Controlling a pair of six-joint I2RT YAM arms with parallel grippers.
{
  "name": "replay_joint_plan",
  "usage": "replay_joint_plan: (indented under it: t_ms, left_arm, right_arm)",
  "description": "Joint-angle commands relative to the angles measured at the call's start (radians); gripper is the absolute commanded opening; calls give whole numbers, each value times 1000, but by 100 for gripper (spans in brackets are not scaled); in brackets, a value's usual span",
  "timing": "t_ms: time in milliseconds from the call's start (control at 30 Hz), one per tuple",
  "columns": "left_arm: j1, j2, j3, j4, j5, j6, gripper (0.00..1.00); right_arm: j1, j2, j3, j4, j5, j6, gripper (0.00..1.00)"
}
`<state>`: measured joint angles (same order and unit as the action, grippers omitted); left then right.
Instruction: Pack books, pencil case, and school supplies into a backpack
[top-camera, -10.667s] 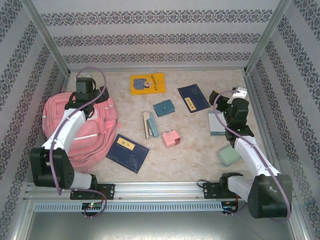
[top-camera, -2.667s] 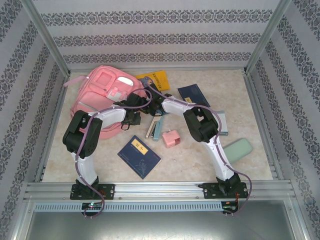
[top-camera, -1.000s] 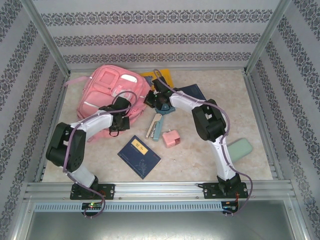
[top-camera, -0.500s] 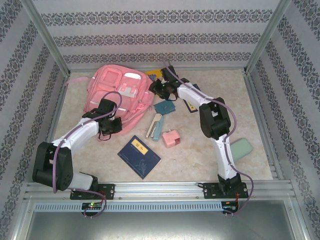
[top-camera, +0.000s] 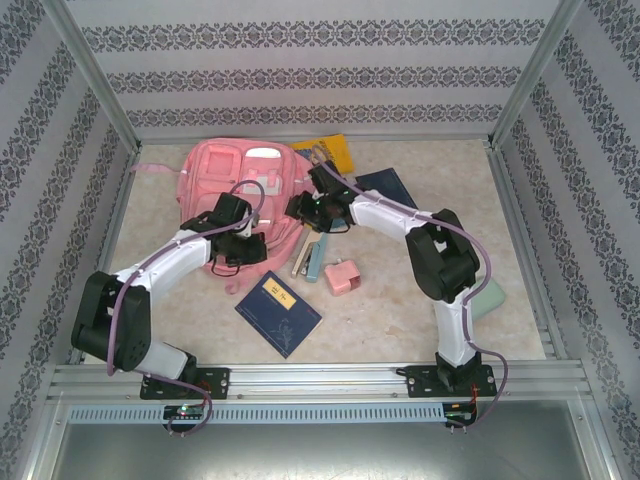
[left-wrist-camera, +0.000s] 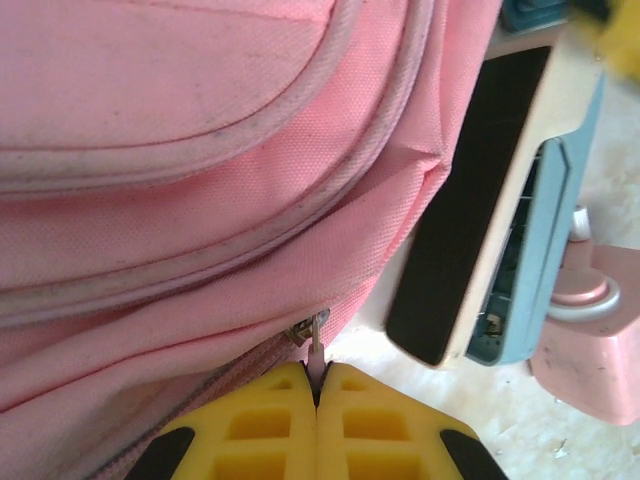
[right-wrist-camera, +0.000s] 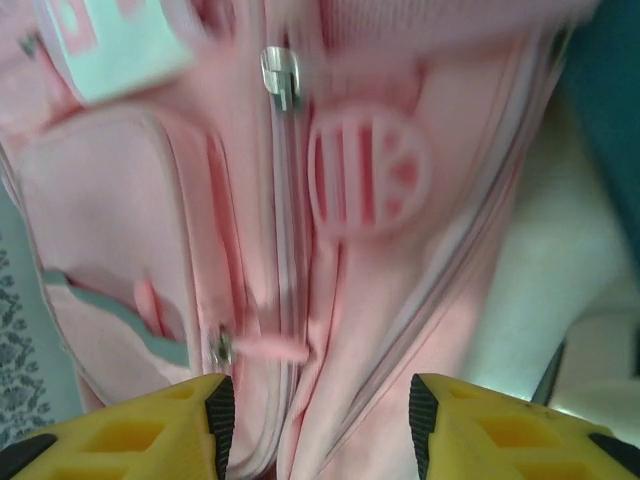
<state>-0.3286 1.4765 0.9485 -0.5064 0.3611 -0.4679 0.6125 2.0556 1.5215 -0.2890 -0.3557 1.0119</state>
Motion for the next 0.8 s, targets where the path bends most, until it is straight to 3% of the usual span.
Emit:
replay_joint_plan:
  t_ms: [0,167,333,567,767]
  left_arm:
    - [-25,19,54,52,31,-12,0]
    - [-29,30,69,58,26,-20,0]
    - [-29,40,95,11,7,-6,0]
    - [-19,66,149,-160,-137,59,0]
    - [43,49,155,-267,-252,94,0]
  right_arm:
    - [24,-14,-38,42,-44,80,51]
    - [43,25,-23,39,-76,105,43]
    - [31,46,42,-1,-63,55,2]
    - [-88,17,88,-65,27,-48,0]
    - [-187,73,257,-192,103,-193,0]
